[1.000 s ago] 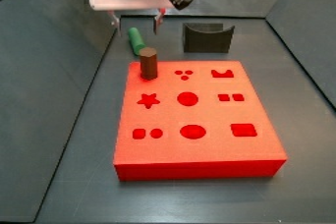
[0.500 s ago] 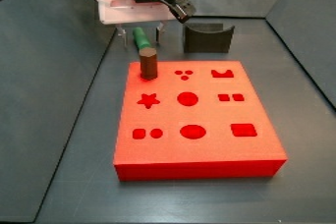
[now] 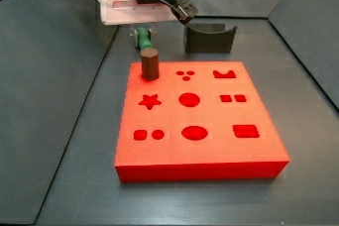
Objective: Pick up the round object. Move up. Place the round object on the fixture. Regrasp the round object. Move to above the board. Insert the round object.
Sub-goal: Pick up the round object, then move up.
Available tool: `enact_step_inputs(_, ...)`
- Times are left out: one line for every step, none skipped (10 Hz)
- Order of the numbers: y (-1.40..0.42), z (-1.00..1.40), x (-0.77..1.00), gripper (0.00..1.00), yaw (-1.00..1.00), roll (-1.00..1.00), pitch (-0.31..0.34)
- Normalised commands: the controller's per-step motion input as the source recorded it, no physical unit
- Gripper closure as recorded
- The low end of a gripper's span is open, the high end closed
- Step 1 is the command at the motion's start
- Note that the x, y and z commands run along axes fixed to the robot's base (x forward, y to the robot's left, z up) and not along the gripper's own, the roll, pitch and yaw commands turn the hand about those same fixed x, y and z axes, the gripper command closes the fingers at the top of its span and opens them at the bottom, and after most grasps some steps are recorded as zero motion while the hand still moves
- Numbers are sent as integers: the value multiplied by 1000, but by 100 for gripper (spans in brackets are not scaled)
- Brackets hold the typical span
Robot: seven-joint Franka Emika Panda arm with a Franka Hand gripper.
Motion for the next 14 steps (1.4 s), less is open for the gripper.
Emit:
enact_step_inputs(0,0,0,100,0,0,0)
enact_step_inputs(0,0,0,100,0,0,0)
enact_step_inputs(0,0,0,100,0,0,0)
enact_step_inputs(0,0,0,100,0,0,0)
enact_step_inputs(0,0,0,100,0,0,0)
enact_step_inputs(0,0,0,100,0,0,0)
enact_step_inputs(0,0,0,100,0,0,0)
enact_step_inputs(0,0,0,100,0,0,0)
enact_step_inputs(0,0,0,100,0,0,0)
enact_step_inputs(0,833,0,100,0,0,0)
enact_step_inputs(-43,839,47,100,-22,-4,-14)
enact_step_inputs(-47,737,22,100,-23,-7,11)
enact_step_inputs(-29,614,10,100,-15,-4,23)
enact_step_inputs(-12,422,-3,100,-7,-2,37)
